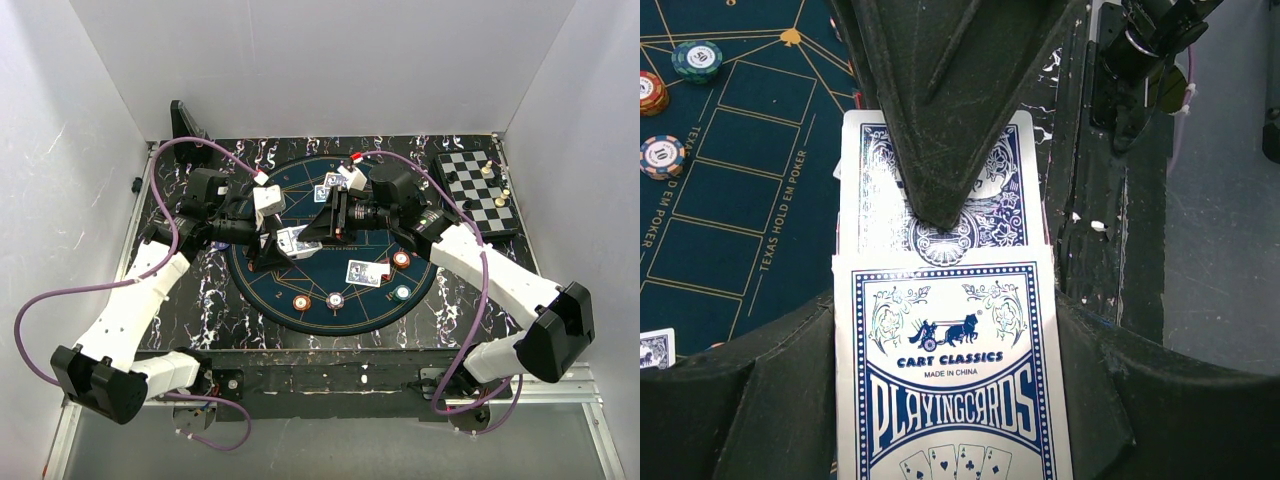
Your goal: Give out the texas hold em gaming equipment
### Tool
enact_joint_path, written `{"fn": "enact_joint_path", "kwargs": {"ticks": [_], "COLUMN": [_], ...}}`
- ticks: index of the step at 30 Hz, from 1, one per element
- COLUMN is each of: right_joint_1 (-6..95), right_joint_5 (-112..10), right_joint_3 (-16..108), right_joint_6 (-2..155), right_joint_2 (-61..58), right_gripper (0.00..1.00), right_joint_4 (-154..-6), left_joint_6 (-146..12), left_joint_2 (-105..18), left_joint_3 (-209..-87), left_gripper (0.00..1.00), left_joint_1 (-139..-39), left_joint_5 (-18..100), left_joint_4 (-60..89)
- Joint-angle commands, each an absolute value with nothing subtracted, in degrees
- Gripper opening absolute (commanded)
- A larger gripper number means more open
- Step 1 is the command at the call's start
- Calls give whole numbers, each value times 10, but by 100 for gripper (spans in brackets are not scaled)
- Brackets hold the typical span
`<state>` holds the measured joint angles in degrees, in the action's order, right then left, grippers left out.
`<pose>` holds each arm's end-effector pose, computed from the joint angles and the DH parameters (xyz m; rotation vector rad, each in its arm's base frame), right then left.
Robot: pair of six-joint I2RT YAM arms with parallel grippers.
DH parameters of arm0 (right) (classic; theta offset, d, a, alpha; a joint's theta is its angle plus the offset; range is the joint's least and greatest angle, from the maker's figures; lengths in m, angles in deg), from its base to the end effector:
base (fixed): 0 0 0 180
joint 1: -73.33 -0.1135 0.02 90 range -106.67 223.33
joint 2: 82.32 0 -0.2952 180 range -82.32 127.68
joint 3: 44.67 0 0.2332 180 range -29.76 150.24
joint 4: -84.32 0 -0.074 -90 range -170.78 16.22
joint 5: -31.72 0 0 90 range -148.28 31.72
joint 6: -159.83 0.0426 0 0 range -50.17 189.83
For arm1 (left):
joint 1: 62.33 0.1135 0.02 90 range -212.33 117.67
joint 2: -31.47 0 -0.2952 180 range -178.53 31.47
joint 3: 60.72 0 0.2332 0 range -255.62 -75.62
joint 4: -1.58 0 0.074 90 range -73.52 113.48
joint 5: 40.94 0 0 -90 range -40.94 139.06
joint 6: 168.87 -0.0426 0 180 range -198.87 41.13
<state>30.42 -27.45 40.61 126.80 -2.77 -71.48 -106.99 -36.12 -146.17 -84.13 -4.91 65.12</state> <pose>0.2073 0.2225 0.3921 -0.1636 2.2263 1.5956 0.1716 -0.1058 0.3871 1.2986 1.7437 -1.0345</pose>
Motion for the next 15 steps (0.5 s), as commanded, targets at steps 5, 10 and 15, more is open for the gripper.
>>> {"fn": "enact_joint_path", "kwargs": {"ticks": [5, 10, 15], "right_joint_1": [304, 314, 326], "right_joint_5": [-277, -278, -280], "right_joint_3": [403, 399, 389], "right_joint_6": [1261, 1259, 1254], "right_joint_2": [-37, -45, -70], "right_gripper": [31, 30, 32], "right_joint_4": [-719, -708, -694], "left_joint_6": [-1079, -1080, -1070], "left_joint_2": [-326, -323, -321], "left_joint_3": [-1479, -1473, -1476], "left_gripper": [40, 39, 39], "left_joint_1": [-839, -839, -839], "left_joint_5": [-59, -60, -69], "left_joint_4": [649, 649, 641]}}
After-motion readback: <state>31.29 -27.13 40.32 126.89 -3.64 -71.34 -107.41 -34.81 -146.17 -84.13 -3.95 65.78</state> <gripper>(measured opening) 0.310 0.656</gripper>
